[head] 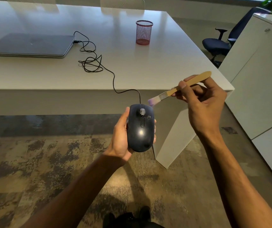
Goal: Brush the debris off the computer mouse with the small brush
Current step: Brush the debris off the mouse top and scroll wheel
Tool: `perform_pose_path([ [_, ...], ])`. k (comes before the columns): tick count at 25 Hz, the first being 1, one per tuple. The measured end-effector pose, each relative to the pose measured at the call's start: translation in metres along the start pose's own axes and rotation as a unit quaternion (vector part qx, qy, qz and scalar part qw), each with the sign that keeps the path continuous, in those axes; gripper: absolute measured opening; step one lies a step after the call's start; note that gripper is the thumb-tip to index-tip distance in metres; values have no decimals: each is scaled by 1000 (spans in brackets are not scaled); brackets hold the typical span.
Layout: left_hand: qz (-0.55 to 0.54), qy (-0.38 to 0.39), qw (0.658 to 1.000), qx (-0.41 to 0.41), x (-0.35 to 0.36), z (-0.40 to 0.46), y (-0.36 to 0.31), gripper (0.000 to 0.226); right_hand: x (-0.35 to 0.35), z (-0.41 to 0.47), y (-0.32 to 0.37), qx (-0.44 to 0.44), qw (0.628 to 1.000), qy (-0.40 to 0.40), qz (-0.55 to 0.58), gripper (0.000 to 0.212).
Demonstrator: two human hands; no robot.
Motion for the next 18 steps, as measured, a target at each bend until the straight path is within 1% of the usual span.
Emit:
perform_pose_path([
  [2,3,2,1000,0,1,0,-1,68,3,0,3,-1,999,38,25,7],
  [3,5,2,1000,1,2,1,-2,68,5,1,2,4,999,48,16,7],
  [4,6,3,1000,1,4,1,-3,68,6,1,1,8,999,42,-3,8],
  [6,1,2,1000,-3,6,1,-3,67,3,2,1,5,999,4,-39,9],
  [8,-4,1,1000,-7,6,1,-3,68,1,2,3,-4,1000,-9,-5,5],
  [11,10,-1,1000,-1,4,3,-5,69,5,-4,10,-12,997,47,58,6],
  [13,19,-1,1000,3,3,3,-6,69,10,-8,9,-2,996,75,42,8],
  [14,27,-1,1000,5,3,3,-7,69,9,-9,6,1,998,68,11,10],
  [16,36,-3,999,10,3,3,-7,68,2,-9,2,-1,999,13,-52,10],
  [17,34,-3,999,11,3,3,-7,67,-1,-9,3,-8,998,-14,-55,9],
  [18,33,-3,999,13,4,3,-8,67,-3,-9,4,-17,999,-25,-37,9],
])
Point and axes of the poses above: each hand's wrist, its own z-axis towards the middle knuckle, its own x-axis out of the palm, y = z × x, the point moved 5 cm from there along z, towards the middle knuckle, and after that the axes turned 10 degrees about y, right-handed, at the moved point
